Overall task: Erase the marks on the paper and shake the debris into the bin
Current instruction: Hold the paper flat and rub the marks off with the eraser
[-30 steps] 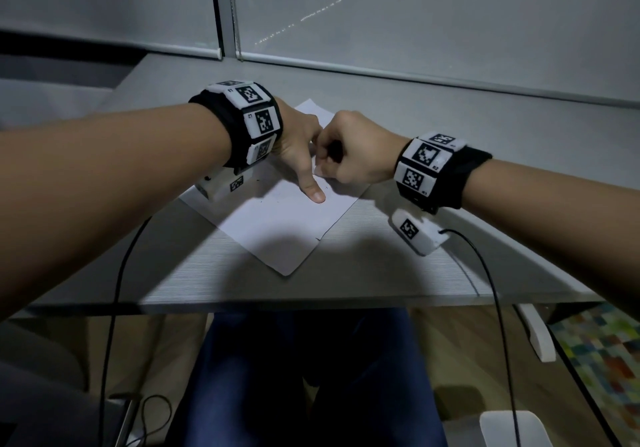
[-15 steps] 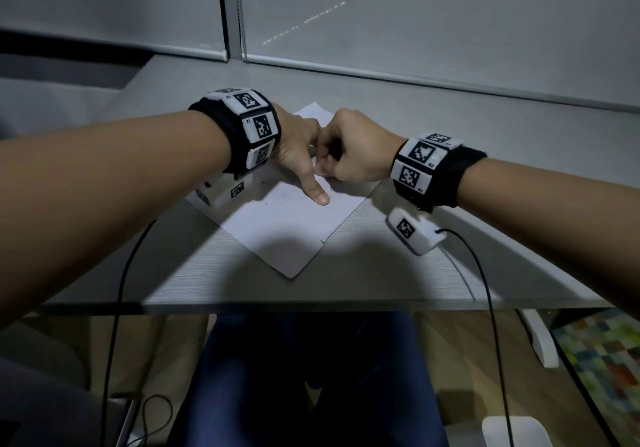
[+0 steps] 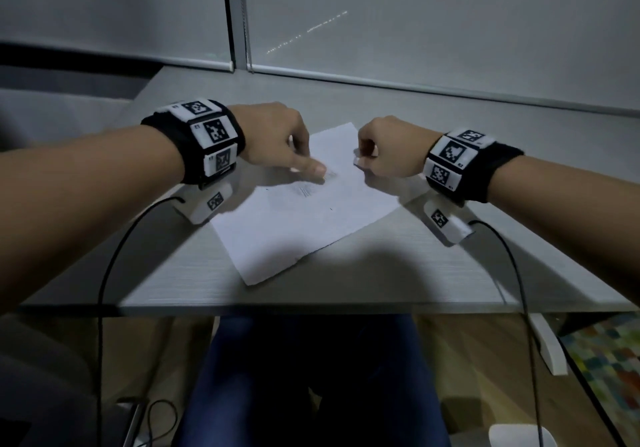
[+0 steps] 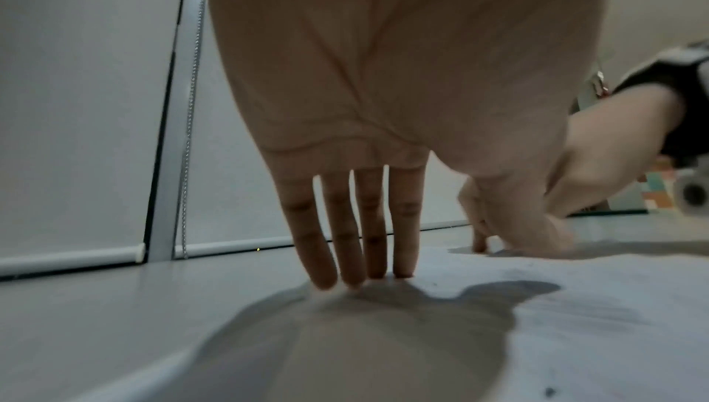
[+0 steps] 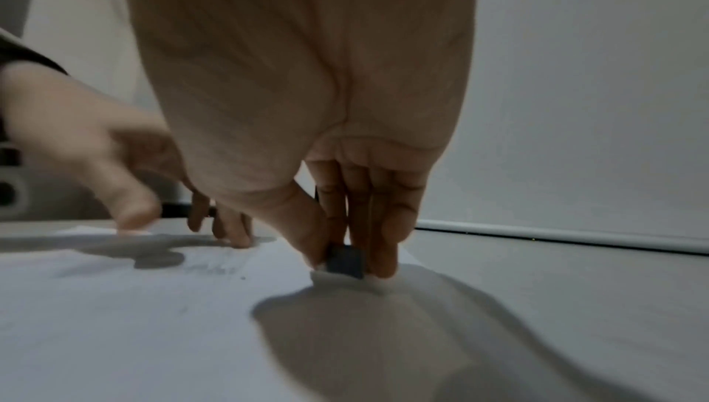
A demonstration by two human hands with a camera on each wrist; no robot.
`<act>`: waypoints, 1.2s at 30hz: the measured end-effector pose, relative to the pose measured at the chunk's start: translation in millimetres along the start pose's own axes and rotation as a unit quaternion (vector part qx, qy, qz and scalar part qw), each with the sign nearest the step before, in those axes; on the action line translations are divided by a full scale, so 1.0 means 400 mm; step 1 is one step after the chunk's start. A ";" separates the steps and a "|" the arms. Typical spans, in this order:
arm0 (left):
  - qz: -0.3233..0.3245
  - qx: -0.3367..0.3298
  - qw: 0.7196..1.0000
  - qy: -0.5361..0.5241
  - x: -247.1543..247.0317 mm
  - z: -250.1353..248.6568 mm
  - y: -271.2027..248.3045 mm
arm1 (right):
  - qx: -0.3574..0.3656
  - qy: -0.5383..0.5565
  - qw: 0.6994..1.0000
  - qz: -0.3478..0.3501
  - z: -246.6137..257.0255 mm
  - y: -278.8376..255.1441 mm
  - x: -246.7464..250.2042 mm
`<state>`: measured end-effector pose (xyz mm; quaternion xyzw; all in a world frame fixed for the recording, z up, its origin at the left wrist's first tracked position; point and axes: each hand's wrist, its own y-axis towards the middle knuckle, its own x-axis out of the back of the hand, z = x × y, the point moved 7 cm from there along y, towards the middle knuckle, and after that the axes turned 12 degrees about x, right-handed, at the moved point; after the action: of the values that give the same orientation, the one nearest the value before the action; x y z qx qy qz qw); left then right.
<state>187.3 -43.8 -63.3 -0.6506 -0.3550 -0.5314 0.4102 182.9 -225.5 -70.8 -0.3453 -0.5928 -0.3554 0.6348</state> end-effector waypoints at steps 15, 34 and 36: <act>0.066 -0.013 0.996 0.055 -0.068 -0.050 0.018 | 0.027 0.074 0.994 -0.071 0.067 0.013 -0.008; 0.102 0.036 0.991 0.078 -0.071 -0.040 0.045 | 0.049 0.055 0.994 -0.081 0.088 0.032 -0.002; 0.106 0.038 0.991 0.072 -0.073 -0.038 0.045 | 0.069 0.072 0.992 -0.076 0.115 0.018 -0.013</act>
<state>192.1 -65.8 -93.1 -0.6285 -0.2734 -0.5161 0.5136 165.4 -182.2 -73.3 -0.2284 -0.5932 -0.3848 0.6693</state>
